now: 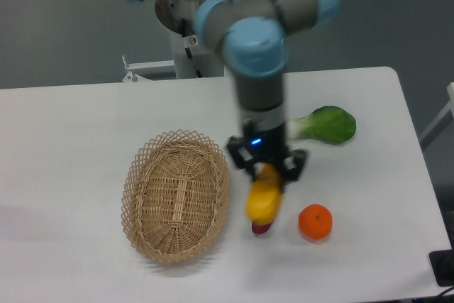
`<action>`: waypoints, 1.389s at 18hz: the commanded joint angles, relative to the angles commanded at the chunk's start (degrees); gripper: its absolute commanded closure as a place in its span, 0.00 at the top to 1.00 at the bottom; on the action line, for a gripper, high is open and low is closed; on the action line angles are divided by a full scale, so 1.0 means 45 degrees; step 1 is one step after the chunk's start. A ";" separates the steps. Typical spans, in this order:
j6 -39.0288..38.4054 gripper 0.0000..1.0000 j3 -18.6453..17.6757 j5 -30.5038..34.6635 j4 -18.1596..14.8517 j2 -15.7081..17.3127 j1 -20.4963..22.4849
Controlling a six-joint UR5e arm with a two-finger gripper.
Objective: Pick up the mango from the basket
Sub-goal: 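Lift the yellow mango out of the basket and carry it away, then hold the yellow mango raised beside the bok choy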
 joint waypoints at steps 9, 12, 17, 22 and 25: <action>0.5294 0.42 0.0078 -0.0275 -0.0958 0.0157 0.3283; 0.5807 0.42 0.0195 -0.0275 -0.0998 0.0079 0.3676; 0.5807 0.42 0.0234 -0.0177 -0.0959 -0.0175 0.3677; 0.5807 0.42 0.0312 -0.0177 -0.0979 -0.0175 0.3696; 0.5788 0.42 0.0313 -0.0235 -0.0959 -0.0175 0.3696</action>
